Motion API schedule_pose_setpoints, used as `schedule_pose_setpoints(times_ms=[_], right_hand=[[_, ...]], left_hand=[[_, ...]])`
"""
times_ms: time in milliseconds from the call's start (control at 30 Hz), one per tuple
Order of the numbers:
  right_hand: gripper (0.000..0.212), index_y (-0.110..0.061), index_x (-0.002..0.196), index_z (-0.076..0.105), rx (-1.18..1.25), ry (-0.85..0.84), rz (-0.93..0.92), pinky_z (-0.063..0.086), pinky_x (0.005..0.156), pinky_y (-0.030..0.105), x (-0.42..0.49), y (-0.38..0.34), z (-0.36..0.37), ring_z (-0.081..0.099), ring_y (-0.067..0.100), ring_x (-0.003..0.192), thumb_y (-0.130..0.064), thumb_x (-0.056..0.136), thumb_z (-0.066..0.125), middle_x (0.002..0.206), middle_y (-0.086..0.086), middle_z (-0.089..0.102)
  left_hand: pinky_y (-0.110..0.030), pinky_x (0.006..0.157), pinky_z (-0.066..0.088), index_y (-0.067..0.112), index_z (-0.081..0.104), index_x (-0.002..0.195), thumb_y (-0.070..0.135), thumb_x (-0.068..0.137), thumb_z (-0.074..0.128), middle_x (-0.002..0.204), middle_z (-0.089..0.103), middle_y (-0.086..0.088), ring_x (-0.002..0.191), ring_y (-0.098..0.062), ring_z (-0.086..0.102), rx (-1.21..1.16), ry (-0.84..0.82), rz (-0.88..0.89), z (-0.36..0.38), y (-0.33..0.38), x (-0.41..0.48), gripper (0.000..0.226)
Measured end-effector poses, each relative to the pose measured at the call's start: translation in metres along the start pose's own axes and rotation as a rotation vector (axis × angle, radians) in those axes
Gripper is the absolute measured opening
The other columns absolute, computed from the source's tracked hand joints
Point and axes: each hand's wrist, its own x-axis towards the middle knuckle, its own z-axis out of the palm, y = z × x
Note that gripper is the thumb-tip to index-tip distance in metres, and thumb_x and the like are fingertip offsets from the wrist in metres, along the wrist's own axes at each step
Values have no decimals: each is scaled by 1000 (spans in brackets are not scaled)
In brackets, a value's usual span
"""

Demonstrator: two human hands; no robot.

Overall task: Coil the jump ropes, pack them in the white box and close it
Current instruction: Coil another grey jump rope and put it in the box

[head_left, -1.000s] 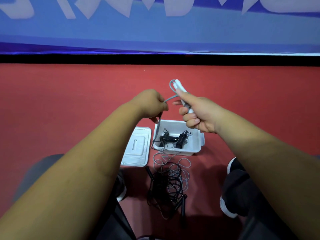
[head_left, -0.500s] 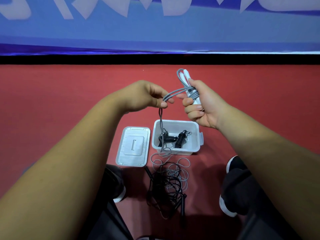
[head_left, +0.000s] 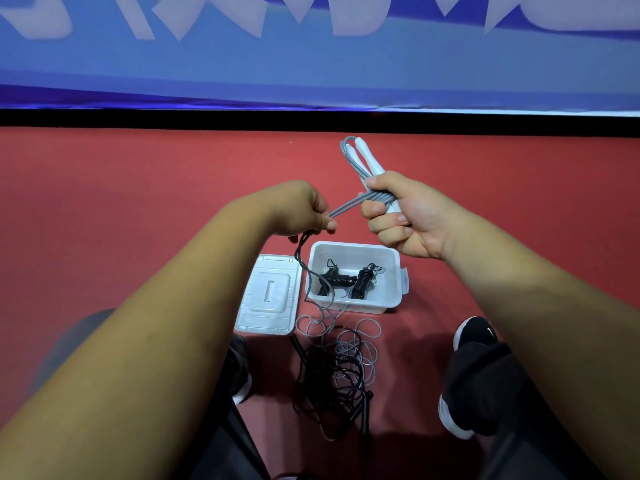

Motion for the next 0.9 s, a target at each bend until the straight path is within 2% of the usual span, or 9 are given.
schedule_pose_setpoints(times_ms=[133,300,467,600,700,833,900], right_hand=[[10,-22,97,40,-20,4,-27,7,38,18,-3,-3,0,17,3,44,-25,101,49,71,-4,40],[16,-15,109,47,-1,138,-79,14,34,16,4,-5,-8,23,4,46,-24,100,56,82,2,53],[12,-16,106,52,11,249,-110,15,34,15,5,-5,-6,29,5,47,-22,98,59,77,3,51],[10,-17,103,57,12,329,-111,29,34,15,3,-4,1,38,5,46,-22,96,63,74,4,52],[10,-16,103,55,55,322,-86,38,37,17,1,-3,5,37,7,46,-19,96,62,73,6,50],[11,-16,96,41,32,243,-60,21,35,17,0,-4,2,27,8,47,-16,93,52,71,4,45],[9,-15,90,42,18,242,-67,19,34,17,-1,-4,1,27,8,46,-16,90,50,70,5,45]], left_hand=[[-27,58,53,26,82,95,38,95,76,72,70,6,47,-2,59,-58,-15,-6,1,0,0,13],[-27,63,59,28,83,101,36,96,74,75,71,6,67,-12,65,-176,7,-2,-3,-10,-2,13],[-21,59,54,23,84,101,30,97,74,77,68,0,61,-7,60,-281,41,19,-3,-9,-4,12],[-22,59,54,22,84,100,31,97,74,77,67,-2,63,-10,59,-293,44,15,-1,-7,-2,14],[-22,59,54,23,84,99,32,97,74,77,68,-1,65,-12,60,-276,47,5,0,-8,-1,14],[-23,59,54,23,84,98,31,95,76,77,67,-1,65,-12,59,-287,36,2,3,-6,1,12],[-23,59,53,22,84,98,30,95,76,77,66,-3,63,-12,58,-303,26,12,5,-5,1,12]])
